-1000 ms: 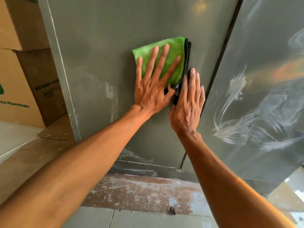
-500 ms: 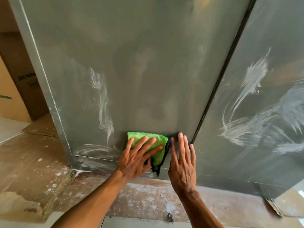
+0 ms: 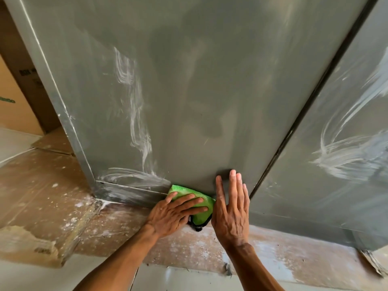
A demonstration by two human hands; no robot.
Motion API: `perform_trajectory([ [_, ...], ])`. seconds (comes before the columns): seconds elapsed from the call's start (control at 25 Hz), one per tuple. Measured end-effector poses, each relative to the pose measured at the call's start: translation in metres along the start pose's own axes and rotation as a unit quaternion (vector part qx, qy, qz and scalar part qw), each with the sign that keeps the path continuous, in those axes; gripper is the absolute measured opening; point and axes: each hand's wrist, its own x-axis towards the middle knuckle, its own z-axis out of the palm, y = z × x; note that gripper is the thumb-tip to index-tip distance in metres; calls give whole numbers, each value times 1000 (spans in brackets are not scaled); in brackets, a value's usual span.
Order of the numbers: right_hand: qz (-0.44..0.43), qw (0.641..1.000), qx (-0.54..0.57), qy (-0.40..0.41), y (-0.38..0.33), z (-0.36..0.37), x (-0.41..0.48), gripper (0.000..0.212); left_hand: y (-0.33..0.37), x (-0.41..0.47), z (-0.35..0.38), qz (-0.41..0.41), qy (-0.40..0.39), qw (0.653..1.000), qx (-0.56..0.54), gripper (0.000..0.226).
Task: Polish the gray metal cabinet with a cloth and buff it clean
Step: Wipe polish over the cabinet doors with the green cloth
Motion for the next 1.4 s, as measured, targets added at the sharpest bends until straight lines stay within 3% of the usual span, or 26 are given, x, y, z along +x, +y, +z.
perform_trajectory([
  [0.16,12,1000,1,-10,-11,1,1,55,-5,-6,-3,5,-34,999,11,72],
  [0.32,24,1000,14,-6,-21,-5,7,65,-40,-1,-26,-96,-1,995,0,62],
  [0.56,-5,999,28,30,-57,-27,66,66,-128,37,-101,-206,69,976,15,76],
  [0.76,48,995,27,86,-104,-33,118,66,-128,52,-113,-292,84,953,2,69],
  [1.08,-49,997,-67,6,-75,1,61,84,-99,-18,-58,-183,18,983,25,55],
  [1.24,-14,999,-38,32,-95,-8,78,62,-133,6,-88,-181,37,982,27,63],
  [1.4,68,992,-5,104,-130,-42,144,68,-191,73,-158,-173,90,981,21,72],
])
